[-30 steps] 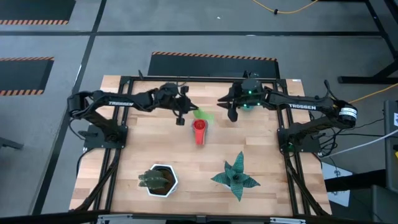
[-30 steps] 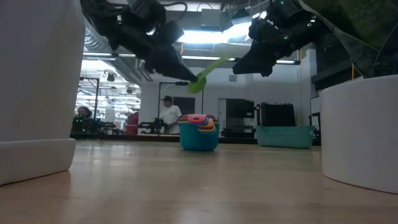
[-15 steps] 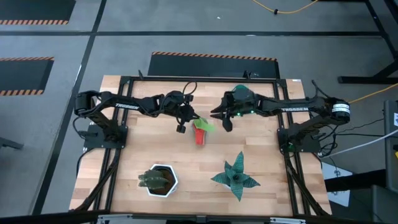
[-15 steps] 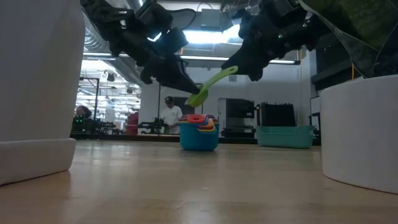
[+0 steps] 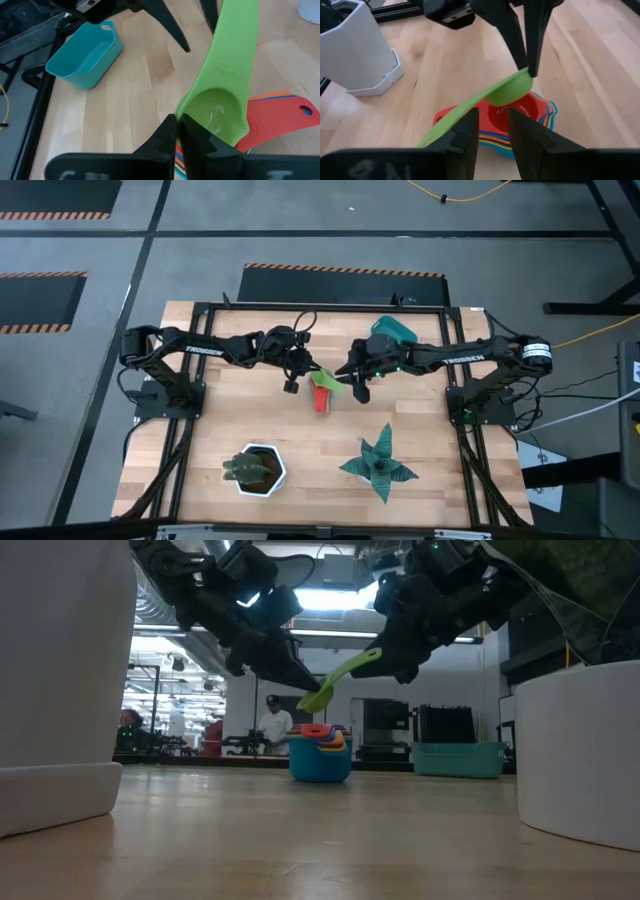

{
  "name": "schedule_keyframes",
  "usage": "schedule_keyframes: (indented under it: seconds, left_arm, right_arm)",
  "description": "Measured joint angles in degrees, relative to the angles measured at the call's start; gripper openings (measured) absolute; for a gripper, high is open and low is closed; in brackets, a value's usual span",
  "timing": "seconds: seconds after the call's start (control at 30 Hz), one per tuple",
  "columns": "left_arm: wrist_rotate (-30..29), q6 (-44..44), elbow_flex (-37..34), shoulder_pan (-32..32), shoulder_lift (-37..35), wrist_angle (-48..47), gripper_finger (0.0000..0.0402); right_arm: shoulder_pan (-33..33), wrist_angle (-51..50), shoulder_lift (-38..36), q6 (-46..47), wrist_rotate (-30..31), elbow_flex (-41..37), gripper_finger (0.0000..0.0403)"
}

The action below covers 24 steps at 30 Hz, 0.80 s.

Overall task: Nest measuring cups in basket
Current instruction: Stack the light green measuring cup on top of the red measuring cup

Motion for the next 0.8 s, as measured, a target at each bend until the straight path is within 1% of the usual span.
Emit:
schedule_keyframes:
  seconds: [0.23,0.6,0.8]
  left_arm:
    - [-0.01,-0.01,0.00,0.00,0.00,-0.02,0.0011]
    - [-0.09,-0.11,0.00,0.00,0.00,-0.17,0.0061]
    - [-0.09,-0.46,0.00,0.00,0.00,-0.17,0.0067]
  right_arm:
    - [0.33,0.02,0.00,-0.02,0.03,0.00,0.0106]
    - [0.31,0.02,0.00,-0.09,0.03,0.00,0.0106]
    - [0.27,0.00,0.00,-0.26,0.09,0.00,0.0106]
